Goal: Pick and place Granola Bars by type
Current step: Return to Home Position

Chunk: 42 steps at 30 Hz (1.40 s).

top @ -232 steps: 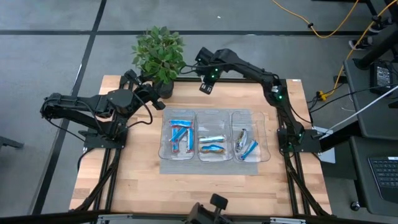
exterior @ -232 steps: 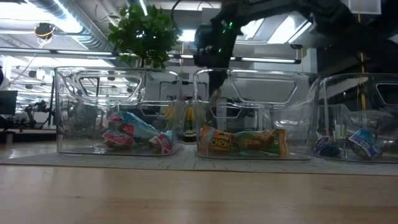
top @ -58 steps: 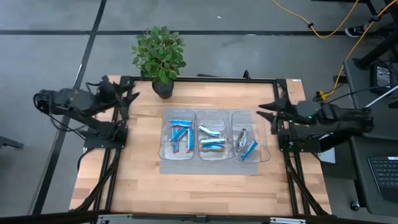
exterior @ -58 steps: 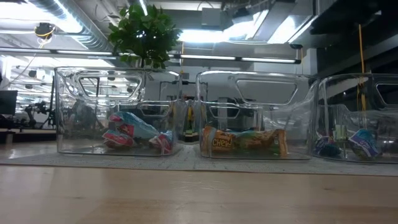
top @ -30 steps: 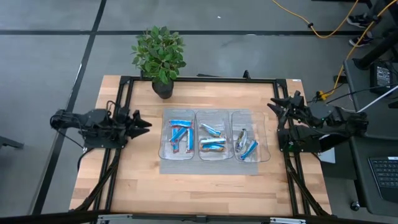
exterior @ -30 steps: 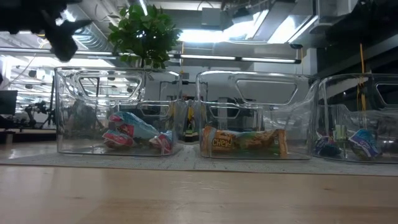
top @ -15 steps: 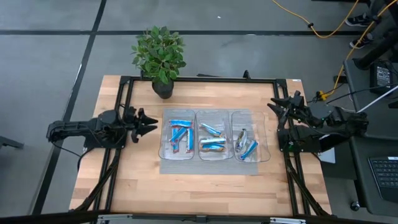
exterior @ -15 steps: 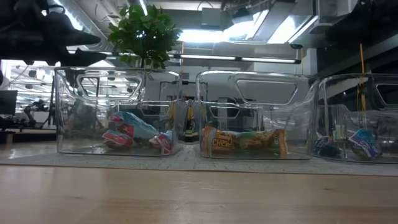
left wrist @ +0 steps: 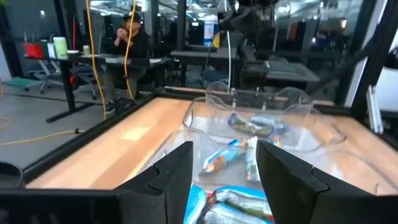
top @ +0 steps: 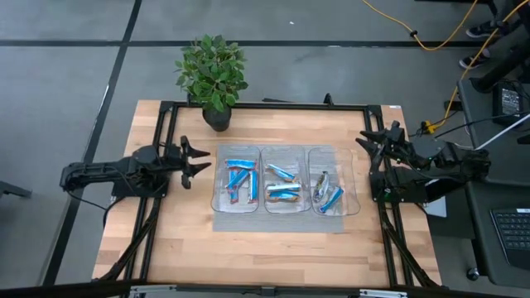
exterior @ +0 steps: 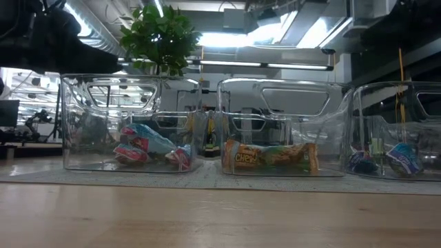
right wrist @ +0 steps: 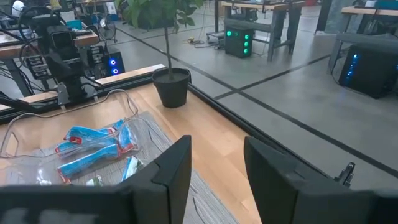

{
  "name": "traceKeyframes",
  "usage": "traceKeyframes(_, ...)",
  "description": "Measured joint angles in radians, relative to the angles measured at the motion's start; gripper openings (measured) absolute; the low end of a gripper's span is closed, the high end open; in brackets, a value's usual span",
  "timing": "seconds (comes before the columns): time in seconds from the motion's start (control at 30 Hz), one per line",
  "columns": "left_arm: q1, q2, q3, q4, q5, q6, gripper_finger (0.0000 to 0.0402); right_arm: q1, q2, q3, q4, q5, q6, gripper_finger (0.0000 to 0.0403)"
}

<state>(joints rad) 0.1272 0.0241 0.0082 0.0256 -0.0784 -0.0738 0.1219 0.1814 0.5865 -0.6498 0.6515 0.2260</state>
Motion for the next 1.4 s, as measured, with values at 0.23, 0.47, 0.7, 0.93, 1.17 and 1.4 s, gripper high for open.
traceKeyframes(0.23, 0.0, 0.056, 0.0, 0.0, -0.014, -0.029, 0.0168, 0.0, 0.0, 0.0, 0.0, -0.023, -0.01, 0.0148)
traceKeyframes(0.47, 0.0, 0.073, 0.0, 0.0, -0.008, -0.027, 0.0168, 0.0, -0.02, -0.002, 0.008, -0.068, -0.04, 0.0148)
traceKeyframes(0.7, 0.0, 0.073, 0.0, 0.0, -0.008, -0.027, 0.0169, 0.0, -0.161, -0.148, 0.261, -0.149, -0.21, 0.0148)
traceKeyframes(0.93, 0.0, 0.073, 0.0, 0.001, -0.006, -0.026, 0.0169, 0.0, -0.173, -0.4, 0.707, -0.296, -0.328, 0.0149)
traceKeyframes(1.17, -0.001, 0.074, 0.0, 0.001, -0.006, -0.025, 0.0169, -0.002, -0.177, -0.58, 0.865, -0.526, -0.196, 0.0148)
traceKeyframes(1.4, -0.001, 0.074, 0.0, 0.001, -0.006, -0.027, 0.0169, -0.023, -0.178, -0.58, 0.731, -0.745, -0.125, 0.0149)
